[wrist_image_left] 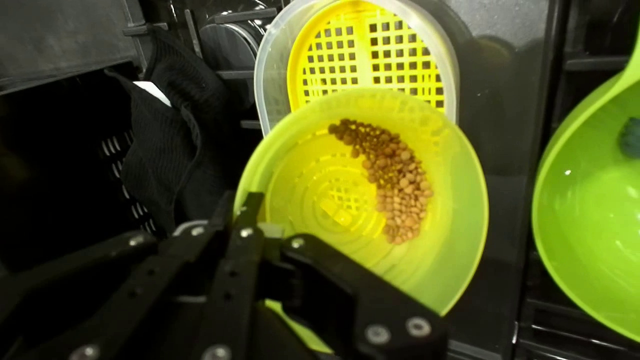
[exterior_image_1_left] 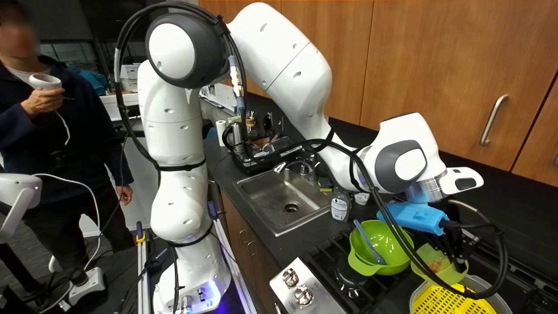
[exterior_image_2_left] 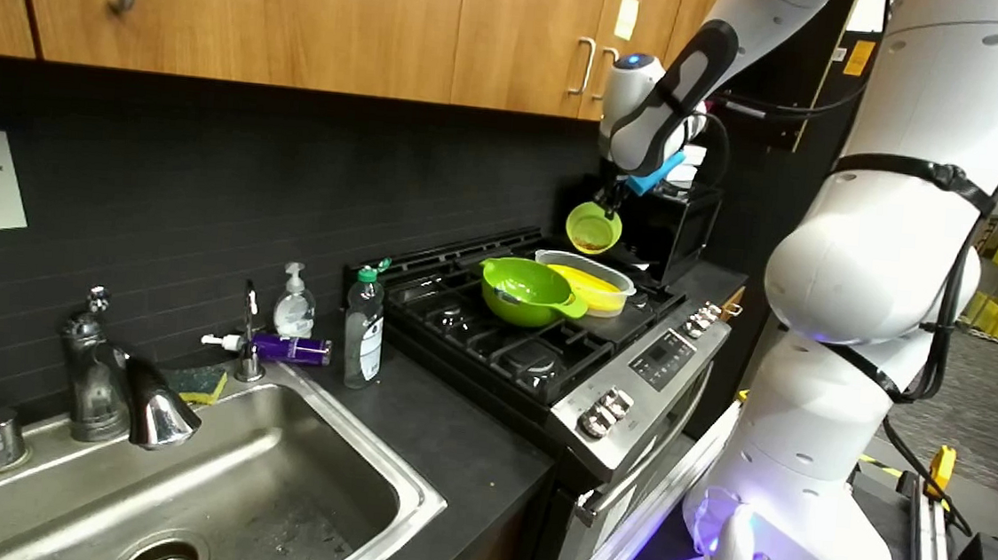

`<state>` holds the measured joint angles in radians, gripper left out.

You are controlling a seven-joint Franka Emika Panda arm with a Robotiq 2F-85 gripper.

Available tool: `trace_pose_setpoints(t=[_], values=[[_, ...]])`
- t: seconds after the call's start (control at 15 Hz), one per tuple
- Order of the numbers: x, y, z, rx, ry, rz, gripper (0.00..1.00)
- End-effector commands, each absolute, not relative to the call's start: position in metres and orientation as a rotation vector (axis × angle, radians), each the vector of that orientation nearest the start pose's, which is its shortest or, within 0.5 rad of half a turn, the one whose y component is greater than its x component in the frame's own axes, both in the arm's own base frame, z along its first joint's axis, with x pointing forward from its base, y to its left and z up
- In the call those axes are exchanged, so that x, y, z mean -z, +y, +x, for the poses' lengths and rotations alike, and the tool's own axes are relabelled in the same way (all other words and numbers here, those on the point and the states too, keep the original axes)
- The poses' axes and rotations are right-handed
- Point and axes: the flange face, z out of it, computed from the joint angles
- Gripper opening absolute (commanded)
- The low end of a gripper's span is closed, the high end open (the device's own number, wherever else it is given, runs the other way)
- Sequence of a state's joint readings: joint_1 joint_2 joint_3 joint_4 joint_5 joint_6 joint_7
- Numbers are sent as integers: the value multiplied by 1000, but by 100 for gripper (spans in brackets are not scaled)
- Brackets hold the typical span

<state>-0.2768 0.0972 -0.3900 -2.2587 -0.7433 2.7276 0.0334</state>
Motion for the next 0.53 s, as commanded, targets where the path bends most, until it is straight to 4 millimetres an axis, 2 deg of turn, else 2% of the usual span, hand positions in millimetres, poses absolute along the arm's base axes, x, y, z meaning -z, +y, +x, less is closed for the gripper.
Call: trace_pose_setpoints(t=[0.0, 0.07, 0.47], values=[[-362, -313, 448, -237, -63, 2592, 1], [-355, -320, 454, -243, -70, 2597, 4], [-356, -319, 454, -238, -70, 2598, 4]])
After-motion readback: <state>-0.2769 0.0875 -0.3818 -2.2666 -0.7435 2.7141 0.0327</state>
